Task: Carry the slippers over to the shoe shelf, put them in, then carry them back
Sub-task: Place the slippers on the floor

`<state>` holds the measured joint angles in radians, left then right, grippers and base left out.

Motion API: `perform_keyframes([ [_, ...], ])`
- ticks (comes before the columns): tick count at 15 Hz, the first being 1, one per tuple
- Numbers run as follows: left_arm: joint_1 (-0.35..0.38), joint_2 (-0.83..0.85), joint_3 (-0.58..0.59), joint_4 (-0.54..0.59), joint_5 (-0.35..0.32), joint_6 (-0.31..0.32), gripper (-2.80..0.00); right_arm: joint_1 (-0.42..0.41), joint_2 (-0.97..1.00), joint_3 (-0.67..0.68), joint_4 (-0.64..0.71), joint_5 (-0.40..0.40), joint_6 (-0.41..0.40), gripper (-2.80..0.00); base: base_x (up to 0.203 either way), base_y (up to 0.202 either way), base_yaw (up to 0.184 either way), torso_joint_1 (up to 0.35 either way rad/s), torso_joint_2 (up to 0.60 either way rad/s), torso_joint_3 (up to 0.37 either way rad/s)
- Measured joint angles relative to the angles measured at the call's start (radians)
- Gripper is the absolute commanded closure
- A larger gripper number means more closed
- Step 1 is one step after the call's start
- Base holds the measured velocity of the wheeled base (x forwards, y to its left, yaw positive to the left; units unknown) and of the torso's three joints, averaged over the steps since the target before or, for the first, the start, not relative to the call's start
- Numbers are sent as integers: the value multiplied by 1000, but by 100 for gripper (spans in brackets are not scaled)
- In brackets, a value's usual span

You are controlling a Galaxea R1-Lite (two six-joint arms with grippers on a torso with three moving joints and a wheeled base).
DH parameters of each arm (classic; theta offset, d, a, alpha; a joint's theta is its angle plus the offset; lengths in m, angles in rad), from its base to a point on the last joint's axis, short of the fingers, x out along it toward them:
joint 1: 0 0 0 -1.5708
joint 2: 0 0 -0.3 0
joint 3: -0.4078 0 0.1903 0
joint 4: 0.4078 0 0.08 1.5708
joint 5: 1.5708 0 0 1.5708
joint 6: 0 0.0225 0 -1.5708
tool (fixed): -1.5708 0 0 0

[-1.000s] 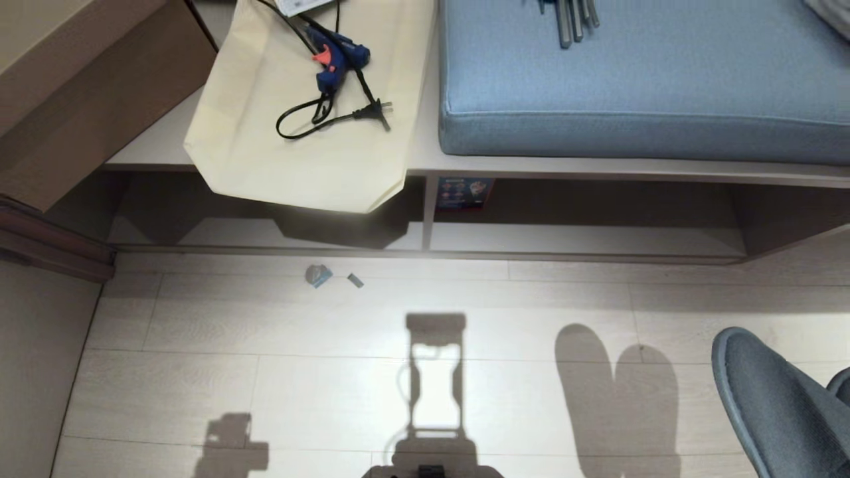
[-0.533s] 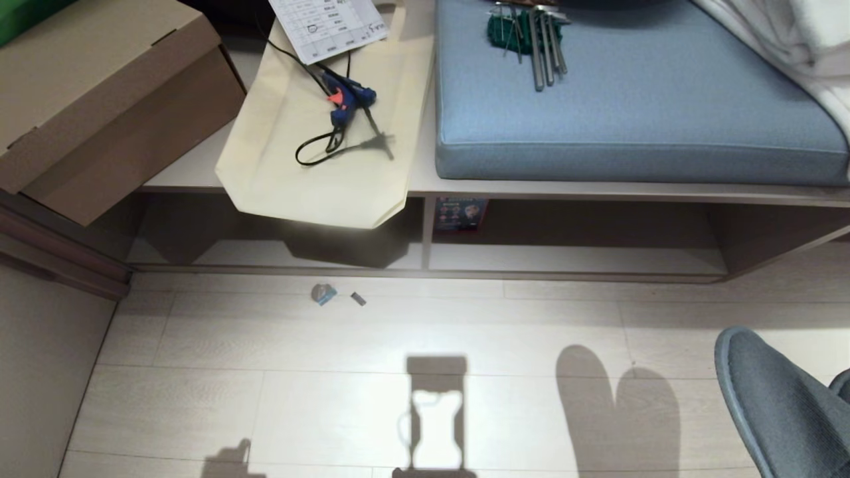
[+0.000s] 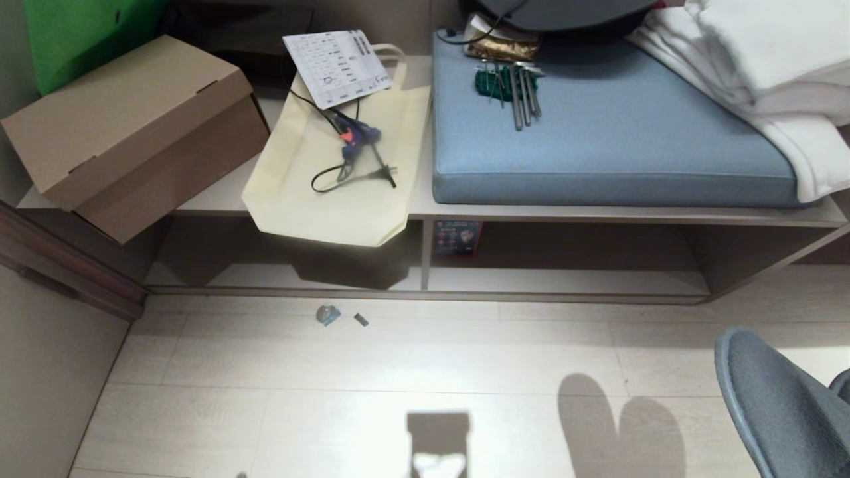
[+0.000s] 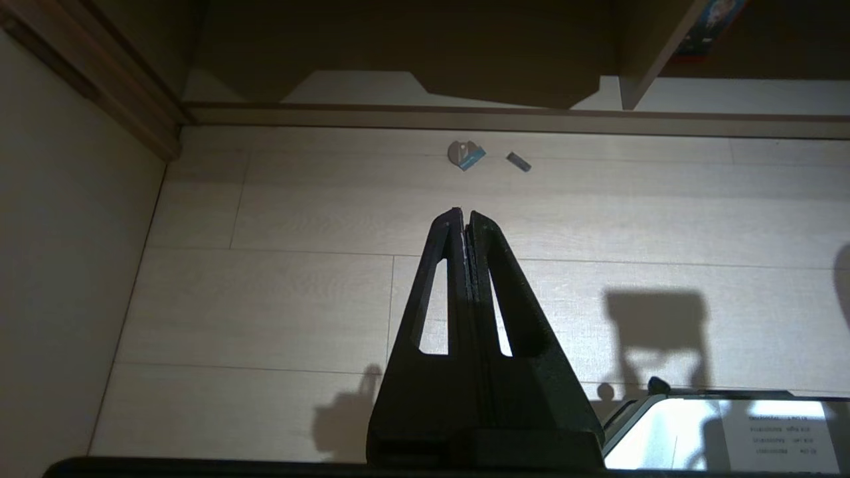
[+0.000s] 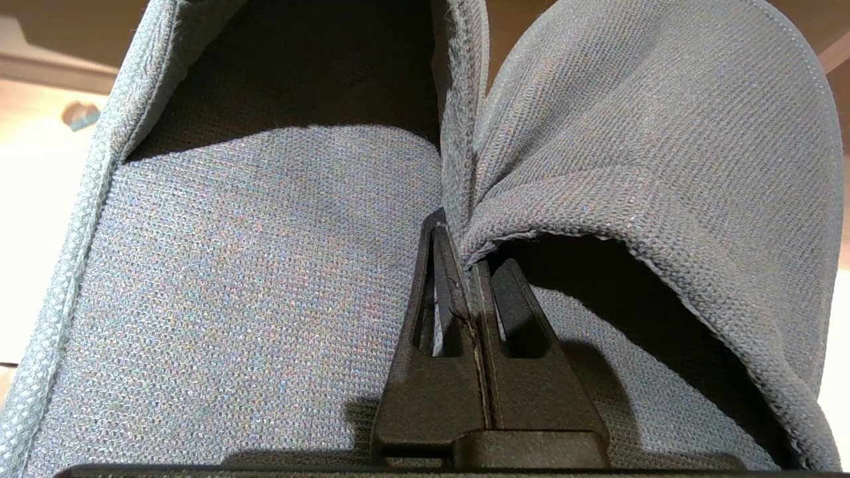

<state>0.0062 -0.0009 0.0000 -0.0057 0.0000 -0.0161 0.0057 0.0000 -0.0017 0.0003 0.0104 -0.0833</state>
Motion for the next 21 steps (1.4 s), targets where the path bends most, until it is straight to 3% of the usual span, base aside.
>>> perform_keyframes([
  [21,0,0,0,0,0,-2,0,0,0,0,0,0,0,0,0,0,0,2,2,203],
])
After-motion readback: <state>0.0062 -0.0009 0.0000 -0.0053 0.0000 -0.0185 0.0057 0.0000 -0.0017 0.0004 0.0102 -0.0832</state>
